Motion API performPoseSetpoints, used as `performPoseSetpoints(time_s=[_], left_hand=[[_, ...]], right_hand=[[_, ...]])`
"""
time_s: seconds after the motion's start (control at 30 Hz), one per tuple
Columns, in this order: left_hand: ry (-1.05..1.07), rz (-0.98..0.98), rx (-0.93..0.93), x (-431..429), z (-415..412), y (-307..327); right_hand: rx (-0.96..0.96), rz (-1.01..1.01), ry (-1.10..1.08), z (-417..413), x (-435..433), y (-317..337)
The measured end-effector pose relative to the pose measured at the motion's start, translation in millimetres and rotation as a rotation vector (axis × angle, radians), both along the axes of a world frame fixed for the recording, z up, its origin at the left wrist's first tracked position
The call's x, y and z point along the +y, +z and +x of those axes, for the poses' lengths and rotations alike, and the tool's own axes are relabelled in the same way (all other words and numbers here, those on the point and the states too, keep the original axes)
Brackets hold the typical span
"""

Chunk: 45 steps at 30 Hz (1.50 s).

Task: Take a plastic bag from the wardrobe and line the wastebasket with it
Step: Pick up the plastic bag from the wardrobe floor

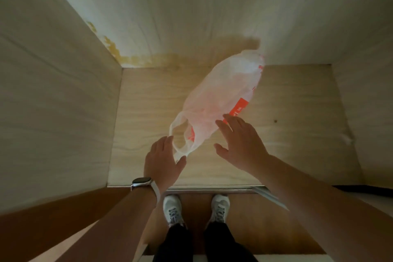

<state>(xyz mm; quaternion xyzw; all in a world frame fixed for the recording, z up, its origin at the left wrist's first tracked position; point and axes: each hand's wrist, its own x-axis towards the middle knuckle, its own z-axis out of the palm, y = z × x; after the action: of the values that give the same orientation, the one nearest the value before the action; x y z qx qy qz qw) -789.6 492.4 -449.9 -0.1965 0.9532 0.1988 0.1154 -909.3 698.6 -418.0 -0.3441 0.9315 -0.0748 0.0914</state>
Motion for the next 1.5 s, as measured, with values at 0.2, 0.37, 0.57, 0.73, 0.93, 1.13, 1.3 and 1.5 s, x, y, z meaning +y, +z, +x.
performPoseSetpoints(time_s=[0.2, 0.37, 0.57, 0.73, 0.93, 1.13, 1.3, 1.5], left_hand=[[0.239, 0.043, -0.097, 9, 11, -79], [0.228, 0.031, -0.110, 8, 20, -123], [0.150, 0.065, 0.063, 2, 6, -140], [0.254, 0.346, 0.229, -2, -16, -128], [0.349, 0.675, 0.281, 8, -28, -99], [-0.016, 0.407, 0.164, 20, -40, -93], [-0.015, 0.395, 0.187, 26, -36, -92], [0.002, 0.370, 0.190, 25, -26, -62]], right_hand=[[0.065, 0.017, 0.167, -22, -39, -61], [0.026, 0.130, 0.151, -38, -52, -102], [0.001, 0.080, 0.118, -39, -53, -138], [-0.148, 0.046, 0.029, -32, -48, -152], [-0.265, 0.011, -0.048, -21, -43, -140], [-0.301, -0.020, -0.065, -8, -24, -140], [-0.314, -0.029, -0.091, -6, -17, -134], [-0.262, -0.065, -0.085, 3, -5, -104]])
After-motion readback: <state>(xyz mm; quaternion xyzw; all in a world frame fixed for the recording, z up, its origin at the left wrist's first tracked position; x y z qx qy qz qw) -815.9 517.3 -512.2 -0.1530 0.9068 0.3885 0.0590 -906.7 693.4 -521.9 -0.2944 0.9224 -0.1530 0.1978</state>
